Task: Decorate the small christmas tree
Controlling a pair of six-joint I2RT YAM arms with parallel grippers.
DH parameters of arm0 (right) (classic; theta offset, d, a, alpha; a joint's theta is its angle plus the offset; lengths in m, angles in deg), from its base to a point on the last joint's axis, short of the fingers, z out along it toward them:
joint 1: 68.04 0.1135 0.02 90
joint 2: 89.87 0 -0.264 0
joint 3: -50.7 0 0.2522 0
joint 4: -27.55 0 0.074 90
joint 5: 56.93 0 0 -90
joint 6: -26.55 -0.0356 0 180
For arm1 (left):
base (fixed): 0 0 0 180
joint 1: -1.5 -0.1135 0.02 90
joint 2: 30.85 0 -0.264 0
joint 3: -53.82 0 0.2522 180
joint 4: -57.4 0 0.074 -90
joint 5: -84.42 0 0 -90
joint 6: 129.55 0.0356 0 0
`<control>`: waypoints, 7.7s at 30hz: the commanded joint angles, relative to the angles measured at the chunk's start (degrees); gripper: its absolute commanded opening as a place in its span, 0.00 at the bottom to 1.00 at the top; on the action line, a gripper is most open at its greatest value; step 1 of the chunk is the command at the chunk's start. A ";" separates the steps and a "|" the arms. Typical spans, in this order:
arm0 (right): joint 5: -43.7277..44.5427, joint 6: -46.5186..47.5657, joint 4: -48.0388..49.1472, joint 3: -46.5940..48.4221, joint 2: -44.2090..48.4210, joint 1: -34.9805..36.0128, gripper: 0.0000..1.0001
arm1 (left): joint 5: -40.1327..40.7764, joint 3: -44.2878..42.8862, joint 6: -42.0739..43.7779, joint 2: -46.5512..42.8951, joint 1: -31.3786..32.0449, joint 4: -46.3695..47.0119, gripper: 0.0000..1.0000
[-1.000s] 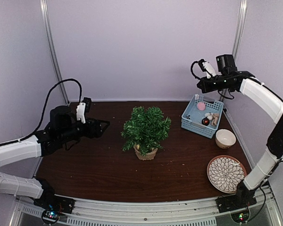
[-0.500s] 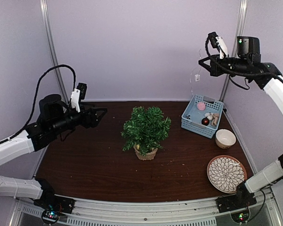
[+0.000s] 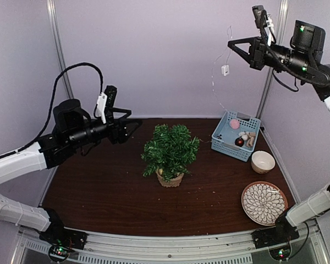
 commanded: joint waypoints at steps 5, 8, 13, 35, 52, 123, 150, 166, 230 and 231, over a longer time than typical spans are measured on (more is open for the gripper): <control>-3.68 -0.05 1.43 8.16 -2.67 5.52 0.00 | -1.27 -7.10 1.18 9.53 7.54 11.19 0.74; -5.03 0.42 0.98 9.54 -2.56 7.59 0.00 | -1.07 -8.75 0.80 11.97 9.17 13.69 0.74; -6.85 0.75 0.88 10.29 -1.81 9.86 0.00 | -2.23 -11.89 -1.99 16.60 10.80 18.29 0.75; -7.80 0.06 2.61 10.99 2.27 12.07 0.00 | 0.81 -20.83 24.25 28.82 21.43 7.87 0.78; -8.91 -0.84 4.22 9.91 6.82 12.16 0.00 | 6.54 -21.82 42.72 26.23 21.79 -4.38 0.73; -8.06 -0.84 6.85 5.95 10.83 12.16 0.00 | 8.80 -48.07 52.49 46.48 27.69 -18.90 0.00; 23.24 2.91 6.92 -33.95 22.93 9.98 0.00 | 17.41 -18.12 34.83 13.97 22.46 -21.89 0.00; 30.70 2.37 5.09 -34.66 19.95 5.43 0.00 | 19.47 -17.08 32.76 16.28 18.56 -29.74 0.00; 10.75 -0.84 6.57 3.03 -25.19 0.51 0.00 | 28.39 -23.78 31.36 27.29 16.04 -35.47 0.00; 10.22 -0.84 6.35 3.79 -25.51 0.88 0.00 | 28.13 -23.29 31.17 26.61 16.00 -34.96 0.00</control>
